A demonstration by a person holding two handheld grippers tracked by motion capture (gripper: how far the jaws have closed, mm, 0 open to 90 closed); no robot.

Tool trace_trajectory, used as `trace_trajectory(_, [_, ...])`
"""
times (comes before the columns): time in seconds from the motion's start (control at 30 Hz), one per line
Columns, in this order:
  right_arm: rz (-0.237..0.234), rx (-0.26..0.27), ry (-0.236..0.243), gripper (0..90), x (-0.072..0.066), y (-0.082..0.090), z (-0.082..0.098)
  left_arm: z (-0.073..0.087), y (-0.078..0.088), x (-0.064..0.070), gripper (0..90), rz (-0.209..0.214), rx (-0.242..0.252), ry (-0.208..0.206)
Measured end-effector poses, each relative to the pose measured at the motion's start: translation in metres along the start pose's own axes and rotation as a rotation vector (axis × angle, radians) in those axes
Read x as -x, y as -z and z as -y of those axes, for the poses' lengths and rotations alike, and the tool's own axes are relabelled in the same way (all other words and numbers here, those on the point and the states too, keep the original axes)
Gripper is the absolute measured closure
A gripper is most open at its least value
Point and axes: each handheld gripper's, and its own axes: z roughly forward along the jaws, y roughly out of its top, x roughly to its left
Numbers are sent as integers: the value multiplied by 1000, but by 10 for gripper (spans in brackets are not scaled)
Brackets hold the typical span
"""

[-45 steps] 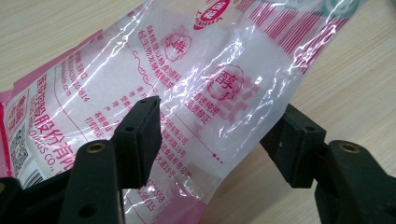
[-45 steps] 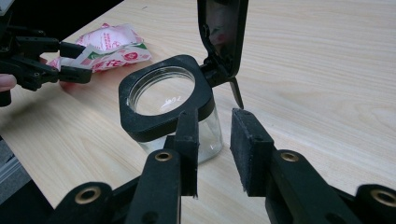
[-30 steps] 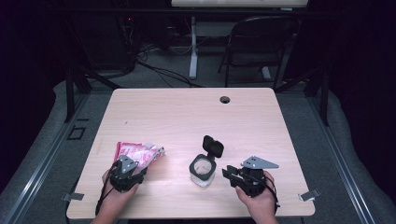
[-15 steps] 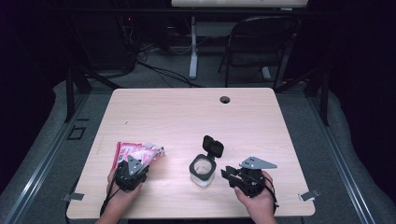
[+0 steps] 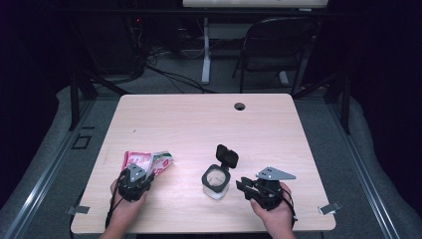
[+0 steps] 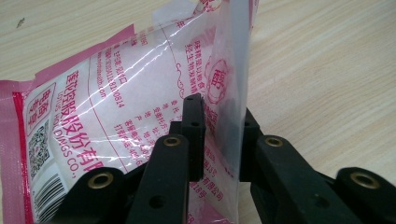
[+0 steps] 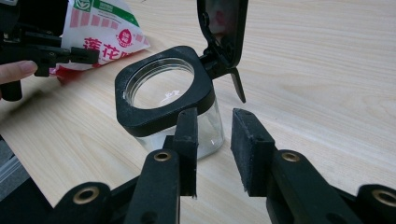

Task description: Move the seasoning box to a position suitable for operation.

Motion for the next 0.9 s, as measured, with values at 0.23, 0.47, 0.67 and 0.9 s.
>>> trace_trajectory(0.23, [2, 3, -6, 719, 2, 1, 0, -3, 9, -6, 870, 52, 21, 38])
trace_trajectory(0.47, [4, 4, -5, 720, 2, 2, 0, -7, 15, -10, 900, 88, 13, 78])
trace_trajectory(0.67, [5, 3, -6, 720, 2, 1, 1, -10, 21, -15, 900, 91, 19, 92])
trace_trajectory(0.9, [6, 2, -7, 720, 2, 1, 0, -20, 33, -19, 900, 63, 33, 77])
